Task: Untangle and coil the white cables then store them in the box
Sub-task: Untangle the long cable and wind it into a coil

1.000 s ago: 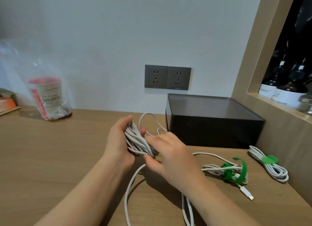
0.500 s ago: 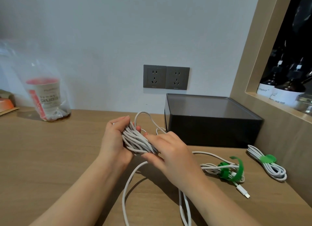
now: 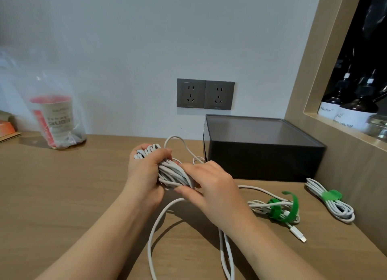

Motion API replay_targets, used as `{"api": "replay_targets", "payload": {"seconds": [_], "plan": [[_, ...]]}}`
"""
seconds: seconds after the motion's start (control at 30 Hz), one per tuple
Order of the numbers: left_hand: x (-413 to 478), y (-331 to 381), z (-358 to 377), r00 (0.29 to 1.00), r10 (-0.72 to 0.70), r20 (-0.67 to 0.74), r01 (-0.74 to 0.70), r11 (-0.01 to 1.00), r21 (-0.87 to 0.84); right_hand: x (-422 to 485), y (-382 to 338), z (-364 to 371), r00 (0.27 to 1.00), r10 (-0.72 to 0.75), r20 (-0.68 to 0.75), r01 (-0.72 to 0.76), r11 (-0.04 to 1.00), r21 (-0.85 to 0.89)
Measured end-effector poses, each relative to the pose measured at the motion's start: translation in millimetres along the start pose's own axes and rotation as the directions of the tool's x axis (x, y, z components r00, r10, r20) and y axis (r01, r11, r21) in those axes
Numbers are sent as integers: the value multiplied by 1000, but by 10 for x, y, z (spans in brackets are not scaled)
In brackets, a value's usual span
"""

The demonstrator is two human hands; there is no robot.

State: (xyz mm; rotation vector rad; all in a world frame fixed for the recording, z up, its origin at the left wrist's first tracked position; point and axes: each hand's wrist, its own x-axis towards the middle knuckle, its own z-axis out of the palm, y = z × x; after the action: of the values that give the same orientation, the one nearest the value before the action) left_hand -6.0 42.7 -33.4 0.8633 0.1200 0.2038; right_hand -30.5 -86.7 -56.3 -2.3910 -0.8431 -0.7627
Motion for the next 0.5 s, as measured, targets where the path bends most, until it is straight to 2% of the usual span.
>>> {"api": "replay_targets", "payload": {"seconds": [0.07,0.1,0.2,0.27,0.37,0.43,0.5], "plan": [[18,18,-11,1000,1,14,-1,999,32,16,-24,-71,995,91,49,-99,971,216],[33,30,-26,999,-25,42,23,999,39,24,-33,-113,987,155,43,-161,924,347],[42,76,-54,946,-229,230,228,973,30,50,31,-183,934,349,-75,-251,791,559],[8,103,-53,869,-328,371,334,941,51,69,85,-192,912,396,-103,-282,791,542],[-36,93,-36,770,-333,544,386,922,18,78,152,-168,901,433,-29,-376,813,445],[-45,86,-34,714,-330,618,419,908,2,89,176,-146,876,480,40,-453,792,410],[-53,97,-34,663,-354,660,448,893,29,108,187,-130,850,519,89,-497,735,460]]}}
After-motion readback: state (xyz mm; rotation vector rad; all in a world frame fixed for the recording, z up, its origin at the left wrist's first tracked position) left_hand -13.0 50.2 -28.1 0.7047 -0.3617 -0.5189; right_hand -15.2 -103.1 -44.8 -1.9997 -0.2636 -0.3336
